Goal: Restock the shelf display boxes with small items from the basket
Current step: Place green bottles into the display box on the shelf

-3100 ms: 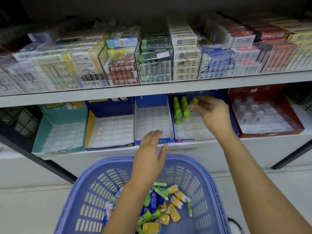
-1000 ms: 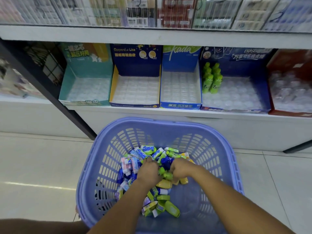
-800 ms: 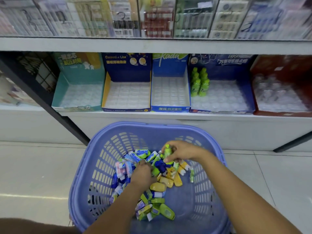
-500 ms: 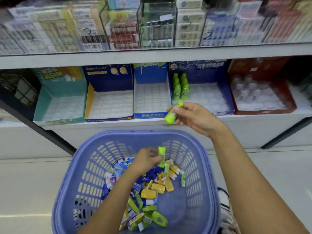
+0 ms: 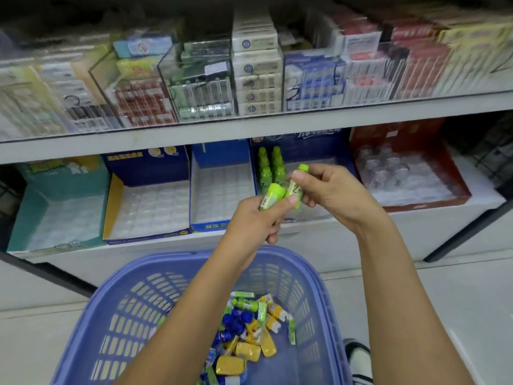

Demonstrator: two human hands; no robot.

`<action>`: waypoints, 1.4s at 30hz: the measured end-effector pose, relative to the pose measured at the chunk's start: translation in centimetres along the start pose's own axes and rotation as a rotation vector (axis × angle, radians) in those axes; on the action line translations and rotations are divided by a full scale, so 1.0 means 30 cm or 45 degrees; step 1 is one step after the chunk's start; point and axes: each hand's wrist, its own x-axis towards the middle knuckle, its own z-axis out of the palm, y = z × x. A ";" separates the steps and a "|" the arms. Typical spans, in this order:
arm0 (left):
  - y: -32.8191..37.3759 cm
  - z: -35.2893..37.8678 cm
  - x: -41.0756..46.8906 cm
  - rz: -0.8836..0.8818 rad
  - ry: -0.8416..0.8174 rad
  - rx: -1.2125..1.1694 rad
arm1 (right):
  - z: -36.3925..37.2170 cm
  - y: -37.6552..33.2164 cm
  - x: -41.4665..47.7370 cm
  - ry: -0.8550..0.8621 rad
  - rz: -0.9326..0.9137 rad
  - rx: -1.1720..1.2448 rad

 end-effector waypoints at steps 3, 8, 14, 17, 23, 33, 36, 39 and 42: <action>-0.011 0.008 0.041 0.015 0.063 -0.012 | -0.041 -0.002 0.015 0.007 -0.012 0.074; -0.033 0.028 0.100 -0.034 0.165 0.361 | -0.104 0.039 0.132 0.440 -0.107 -0.188; -0.079 0.031 0.137 -0.099 0.246 0.809 | -0.102 0.132 0.296 0.613 -0.187 -0.665; -0.087 0.022 0.146 -0.076 0.249 0.799 | -0.078 0.168 0.318 0.594 -0.233 -0.703; -0.103 0.016 0.154 -0.098 0.231 0.696 | -0.066 0.164 0.356 0.533 -0.304 -1.046; -0.096 0.004 0.153 -0.155 0.173 0.611 | -0.060 0.179 0.364 0.570 -0.103 -0.951; -0.075 0.011 0.148 -0.195 0.140 0.585 | -0.058 0.159 0.357 0.497 -0.009 -0.972; -0.046 0.026 0.146 -0.147 0.152 0.468 | -0.062 0.125 0.324 0.490 0.045 -0.977; -0.013 0.013 0.139 0.002 0.236 0.393 | -0.065 0.062 0.235 0.632 -0.048 -0.771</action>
